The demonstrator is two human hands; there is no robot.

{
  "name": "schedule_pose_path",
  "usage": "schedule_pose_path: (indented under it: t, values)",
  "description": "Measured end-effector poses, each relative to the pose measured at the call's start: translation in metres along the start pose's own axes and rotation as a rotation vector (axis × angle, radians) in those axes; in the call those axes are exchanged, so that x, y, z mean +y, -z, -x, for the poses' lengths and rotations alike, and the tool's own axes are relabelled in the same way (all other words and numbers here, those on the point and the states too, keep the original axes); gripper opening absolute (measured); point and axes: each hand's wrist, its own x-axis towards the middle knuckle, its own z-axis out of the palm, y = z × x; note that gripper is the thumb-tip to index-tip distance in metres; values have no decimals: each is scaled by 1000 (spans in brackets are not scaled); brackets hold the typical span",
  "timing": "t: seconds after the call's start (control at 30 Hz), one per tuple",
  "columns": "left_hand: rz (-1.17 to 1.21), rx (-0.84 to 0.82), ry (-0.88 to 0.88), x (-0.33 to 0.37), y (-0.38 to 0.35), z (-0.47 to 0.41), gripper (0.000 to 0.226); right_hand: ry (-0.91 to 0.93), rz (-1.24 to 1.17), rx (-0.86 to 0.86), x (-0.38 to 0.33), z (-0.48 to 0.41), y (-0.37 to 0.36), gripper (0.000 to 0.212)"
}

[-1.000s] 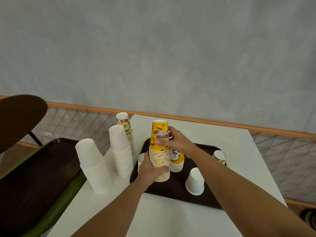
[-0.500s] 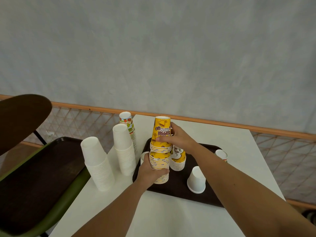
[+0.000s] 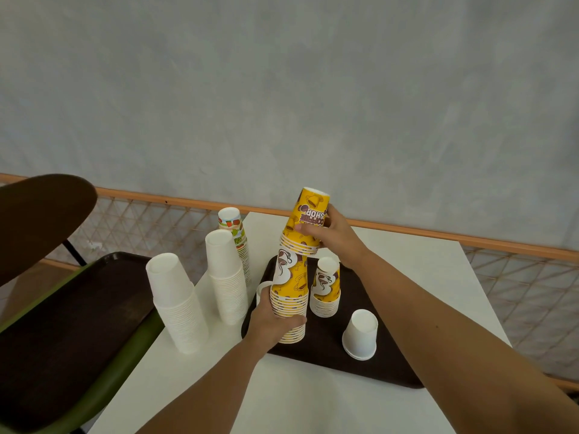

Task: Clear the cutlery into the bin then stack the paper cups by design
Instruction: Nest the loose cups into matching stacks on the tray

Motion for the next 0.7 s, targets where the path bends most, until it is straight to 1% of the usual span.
schedule_pose_path:
  t: [0.1,0.17,0.3,0.43,0.57,0.7]
  values:
    - [-13,11,17,-2,-1,-3,88,19,-70,104,0,-7,9,54]
    - [-10,18,27,-3,-2,-5,88,31,-70,168,5,-10,15,54]
    - [-2,26,29,-4,-2,-9,88,43,-14,249,21,-11,26,62]
    - [32,43,17,-2,-3,-13,89,2,104,253,43,-8,31,65]
    - [50,47,19,-1,-1,-18,91,-58,228,205,68,-5,31,70]
    - [85,56,22,-2,1,-19,89,-119,285,165,82,-4,28,72]
